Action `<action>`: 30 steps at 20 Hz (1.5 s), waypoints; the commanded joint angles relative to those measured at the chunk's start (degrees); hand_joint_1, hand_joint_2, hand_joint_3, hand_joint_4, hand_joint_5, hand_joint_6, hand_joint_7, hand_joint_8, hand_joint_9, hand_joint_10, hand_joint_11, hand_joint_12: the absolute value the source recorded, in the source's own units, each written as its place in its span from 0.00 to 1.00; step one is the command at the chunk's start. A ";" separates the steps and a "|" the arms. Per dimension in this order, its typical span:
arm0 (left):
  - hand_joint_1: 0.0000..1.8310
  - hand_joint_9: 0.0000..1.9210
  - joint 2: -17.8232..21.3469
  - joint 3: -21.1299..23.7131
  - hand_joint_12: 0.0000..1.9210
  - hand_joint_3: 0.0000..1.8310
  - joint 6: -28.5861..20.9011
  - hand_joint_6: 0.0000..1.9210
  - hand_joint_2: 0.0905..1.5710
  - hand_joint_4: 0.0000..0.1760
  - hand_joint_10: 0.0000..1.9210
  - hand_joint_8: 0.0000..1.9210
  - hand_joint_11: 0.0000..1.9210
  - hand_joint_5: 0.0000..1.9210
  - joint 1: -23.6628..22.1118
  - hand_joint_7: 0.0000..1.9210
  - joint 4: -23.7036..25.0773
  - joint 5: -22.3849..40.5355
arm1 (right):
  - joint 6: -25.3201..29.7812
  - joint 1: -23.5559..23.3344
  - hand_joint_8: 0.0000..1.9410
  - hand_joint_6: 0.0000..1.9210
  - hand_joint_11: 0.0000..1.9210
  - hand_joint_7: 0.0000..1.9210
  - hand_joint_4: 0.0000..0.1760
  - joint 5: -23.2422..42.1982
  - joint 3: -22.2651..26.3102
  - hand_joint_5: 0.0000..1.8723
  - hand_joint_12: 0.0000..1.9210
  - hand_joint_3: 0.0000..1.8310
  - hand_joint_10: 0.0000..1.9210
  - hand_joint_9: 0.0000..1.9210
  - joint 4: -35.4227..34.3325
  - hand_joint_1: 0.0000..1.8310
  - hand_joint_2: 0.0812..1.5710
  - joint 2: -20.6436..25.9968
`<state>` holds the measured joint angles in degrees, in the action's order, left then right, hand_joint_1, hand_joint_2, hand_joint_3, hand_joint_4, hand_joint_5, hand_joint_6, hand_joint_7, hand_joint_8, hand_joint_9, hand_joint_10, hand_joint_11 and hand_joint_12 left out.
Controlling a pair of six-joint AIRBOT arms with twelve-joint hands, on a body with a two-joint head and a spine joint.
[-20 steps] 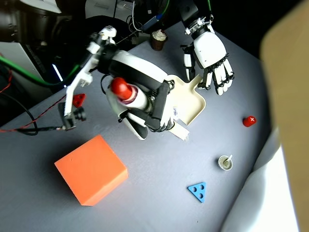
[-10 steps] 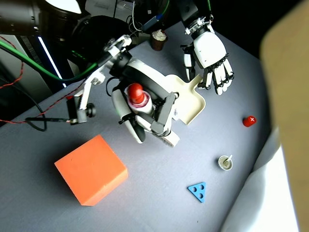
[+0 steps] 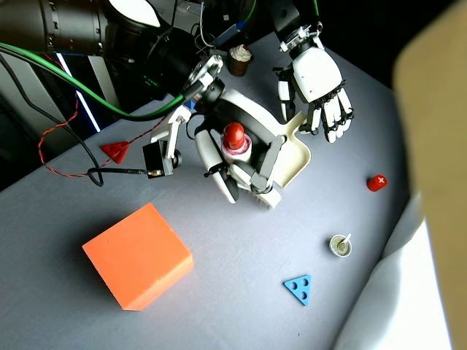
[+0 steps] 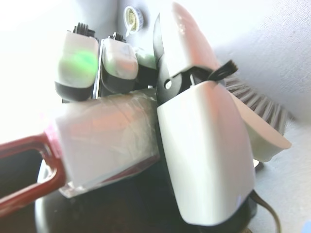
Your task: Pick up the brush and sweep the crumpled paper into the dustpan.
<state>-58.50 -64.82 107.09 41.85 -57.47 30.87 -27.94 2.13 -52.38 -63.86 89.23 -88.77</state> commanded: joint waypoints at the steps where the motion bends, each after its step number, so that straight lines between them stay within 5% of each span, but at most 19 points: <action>1: 0.57 0.13 -0.22 -0.16 0.32 0.00 0.39 0.56 0.71 0.18 0.00 0.00 0.00 0.48 -0.25 0.16 2.19 4.73 | -0.34 -0.20 1.00 1.00 0.72 0.55 0.38 -0.45 -0.43 0.51 1.00 0.00 1.00 0.67 6.80 0.78 0.75 -0.36; 4: 0.59 0.14 -0.43 -0.19 0.35 0.00 0.79 0.52 0.70 0.00 0.00 0.00 0.00 0.51 -0.58 0.18 2.28 4.68 | 2.23 -0.15 1.00 1.00 0.73 0.55 0.38 0.14 -1.44 0.51 1.00 0.00 1.00 0.68 9.95 0.78 0.74 -1.57; 6: 0.58 0.14 -0.45 -0.18 0.34 0.00 0.98 0.54 0.70 0.13 0.00 0.00 0.00 0.49 -0.73 0.17 2.28 4.46 | 3.89 -0.03 1.00 1.00 0.73 0.55 0.36 0.93 -1.71 0.51 1.00 0.00 1.00 0.68 11.82 0.78 0.75 -1.74; 7: 0.57 0.14 -0.47 -0.18 0.34 0.00 1.03 0.55 0.71 0.35 0.00 0.00 0.00 0.49 -0.80 0.17 2.28 4.44 | 5.27 -0.02 1.00 1.00 0.72 0.54 0.35 1.42 -1.75 0.51 1.00 0.00 1.00 0.66 12.89 0.78 0.75 -1.77; 8: 0.56 0.14 -0.50 -0.20 0.34 0.00 1.03 0.56 0.71 0.61 0.00 0.00 0.00 0.48 -0.83 0.17 2.27 4.50 | 6.59 -0.03 1.00 1.00 0.72 0.53 0.05 1.74 -1.80 0.49 1.00 0.00 1.00 0.66 13.71 0.78 0.75 -1.96; 10: 0.56 0.14 -0.50 -0.19 0.34 0.00 1.02 0.56 0.71 0.46 0.00 0.00 0.00 0.48 -0.83 0.17 2.10 4.63 | 11.09 0.02 1.00 1.00 0.71 0.52 0.01 2.18 -1.77 0.48 1.00 0.00 1.00 0.64 16.38 0.76 0.77 -2.31; 11: 0.56 0.14 -0.50 -0.16 0.34 0.00 1.02 0.56 0.71 0.42 0.00 0.00 0.00 0.48 -0.87 0.17 2.03 4.62 | 16.18 0.09 1.00 1.00 0.70 0.50 0.31 2.09 -1.39 0.47 1.00 0.00 1.00 0.63 20.06 0.76 0.78 -2.35; 12: 0.56 0.14 -0.53 -0.15 0.33 0.00 1.02 0.56 0.71 0.54 0.00 0.00 0.00 0.48 -0.92 0.17 1.98 4.63 | 19.52 0.10 1.00 1.00 0.71 0.51 0.47 1.66 -0.97 0.47 1.00 0.00 1.00 0.64 22.79 0.77 0.77 -2.33; 13: 0.56 0.14 -0.61 -0.13 0.33 0.00 1.02 0.56 0.71 0.49 0.00 0.00 0.00 0.48 -1.05 0.17 1.98 4.64 | 23.76 0.10 1.00 1.00 0.71 0.51 0.53 0.53 -0.42 0.46 1.00 0.00 1.00 0.64 25.66 0.77 0.76 -2.29; 14: 0.58 0.14 -0.64 -0.10 0.33 0.00 1.02 0.55 0.71 0.16 0.00 0.00 0.00 0.48 -1.11 0.17 1.98 4.63 | 25.89 0.16 1.00 1.00 0.71 0.53 0.56 -0.07 0.07 0.44 1.00 0.00 1.00 0.64 27.17 0.76 0.76 -2.15; 16: 0.58 0.15 -0.66 0.00 0.36 0.00 1.02 0.54 0.70 0.28 0.00 0.00 0.00 0.49 -1.14 0.17 1.94 4.66 | 28.57 0.58 1.00 1.00 0.70 0.53 0.47 -1.24 1.04 0.40 1.00 0.00 1.00 0.63 29.21 0.75 0.76 -1.61; 18: 0.58 0.14 -0.67 0.16 0.35 0.00 1.02 0.54 0.70 0.08 0.00 0.00 0.00 0.49 -1.14 0.16 1.88 4.91 | 28.65 1.07 1.00 1.00 0.70 0.53 0.46 -2.46 2.34 0.40 1.00 0.00 1.00 0.63 30.14 0.75 0.76 -0.17; 20: 0.57 0.14 -0.69 0.21 0.35 0.00 1.02 0.56 0.71 0.22 0.00 0.00 0.00 0.48 -1.15 0.16 1.85 5.11 | 27.39 1.07 1.00 1.00 0.70 0.54 0.46 -2.56 2.92 0.41 1.00 0.00 1.00 0.63 30.32 0.75 0.76 1.24; 21: 0.57 0.14 -0.72 0.22 0.35 0.00 1.06 0.56 0.71 0.20 0.00 0.00 0.00 0.48 -1.19 0.17 1.85 5.11 | 24.92 1.00 1.00 1.00 0.70 0.54 0.47 -2.40 3.15 0.40 1.00 0.00 1.00 0.63 29.57 0.75 0.76 2.13; 22: 0.58 0.14 -0.74 0.23 0.35 0.00 1.08 0.55 0.71 0.19 0.00 0.00 0.00 0.48 -1.21 0.17 1.83 5.11 | 23.71 0.83 1.00 1.00 0.70 0.52 0.28 -2.12 3.32 0.40 1.00 0.00 1.00 0.63 28.66 0.76 0.76 2.86; 23: 0.58 0.15 -0.77 0.24 0.36 0.00 1.09 0.54 0.70 0.16 0.00 0.00 0.00 0.49 -1.24 0.17 1.80 5.14 | 21.87 0.54 1.00 1.00 0.70 0.52 0.23 -1.67 3.39 0.40 1.00 0.00 1.00 0.62 26.67 0.76 0.76 3.47; 27: 0.56 0.15 -0.79 0.23 0.36 0.00 1.21 0.57 0.71 0.47 0.00 0.00 0.00 0.47 -1.34 0.17 1.78 5.14 | 10.93 0.05 1.00 1.00 0.71 0.52 0.22 -0.13 2.55 0.40 1.00 0.00 1.00 0.63 13.54 0.77 0.76 3.96; 30: 0.57 0.15 -0.77 0.24 0.36 0.00 1.22 0.56 0.71 0.42 0.00 0.00 0.00 0.48 -1.34 0.17 1.72 5.15 | 10.95 0.99 1.00 1.00 0.70 0.52 0.28 1.03 2.56 0.39 1.00 0.00 1.00 0.62 12.89 0.77 0.75 3.01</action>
<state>-59.13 -64.45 108.03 40.99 -57.74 31.11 -16.03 3.49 -49.98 -61.56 96.29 -86.24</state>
